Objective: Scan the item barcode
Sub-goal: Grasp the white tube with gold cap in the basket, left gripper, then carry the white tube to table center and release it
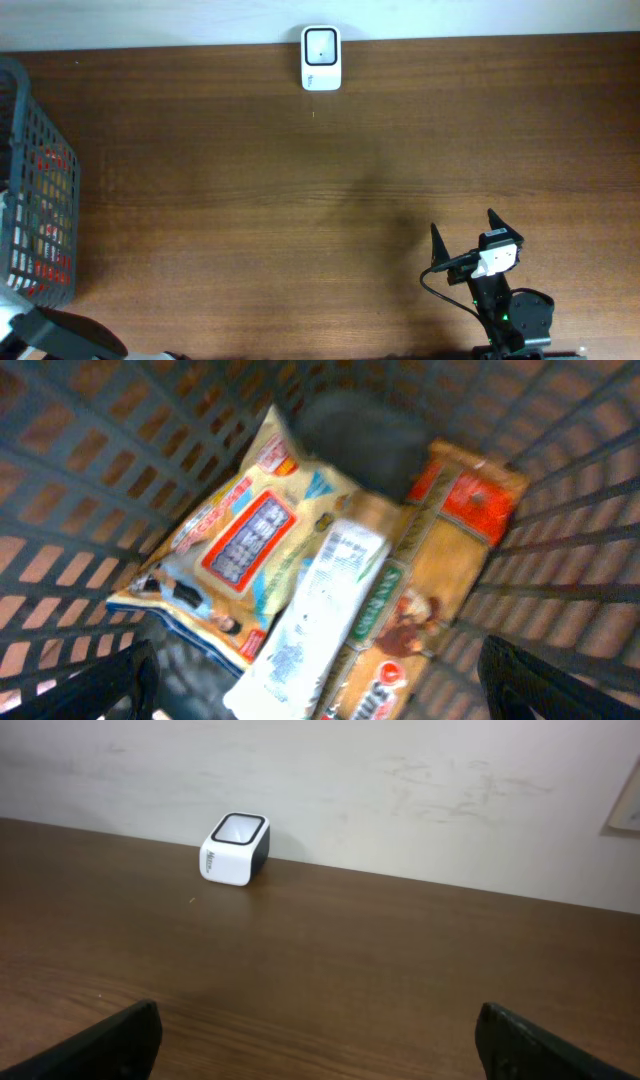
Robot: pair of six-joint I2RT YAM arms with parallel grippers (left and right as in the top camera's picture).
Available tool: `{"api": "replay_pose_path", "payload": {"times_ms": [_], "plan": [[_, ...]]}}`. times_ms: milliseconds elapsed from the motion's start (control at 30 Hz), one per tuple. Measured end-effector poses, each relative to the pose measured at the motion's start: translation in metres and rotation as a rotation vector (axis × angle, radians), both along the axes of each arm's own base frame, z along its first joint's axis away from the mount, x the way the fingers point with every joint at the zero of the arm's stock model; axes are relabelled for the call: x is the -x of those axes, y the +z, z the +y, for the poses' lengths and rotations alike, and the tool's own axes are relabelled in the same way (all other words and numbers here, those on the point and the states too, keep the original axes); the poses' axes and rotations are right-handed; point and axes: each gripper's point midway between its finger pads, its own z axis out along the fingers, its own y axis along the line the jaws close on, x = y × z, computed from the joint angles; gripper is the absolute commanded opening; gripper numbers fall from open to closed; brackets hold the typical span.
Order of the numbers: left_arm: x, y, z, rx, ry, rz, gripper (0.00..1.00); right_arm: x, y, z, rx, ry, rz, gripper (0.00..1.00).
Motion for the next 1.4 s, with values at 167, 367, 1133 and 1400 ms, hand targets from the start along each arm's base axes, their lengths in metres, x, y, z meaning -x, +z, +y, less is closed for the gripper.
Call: {"api": "replay_pose_path", "payload": {"times_ms": [167, 367, 1133, 1400], "plan": [[-0.004, -0.072, 0.013, 0.079, -0.066, 0.127, 0.98, 0.0, 0.0, 0.0, 0.0, 0.0, 0.0, 0.99], [-0.014, -0.112, 0.024, 0.097, -0.123, 0.185, 0.95, 0.0, 0.0, 0.0, 0.0, 0.0, 0.0, 0.99], [-0.015, -0.165, 0.037, 0.129, -0.139, 0.288, 0.0, 0.0, 0.0, 0.0, 0.0, 0.0, 0.0, 0.99], [-0.058, -0.032, 0.018, 0.013, -0.17, -0.005, 0.0, 0.0, 0.0, 0.0, 0.0, 0.0, 0.0, 0.99]]}}
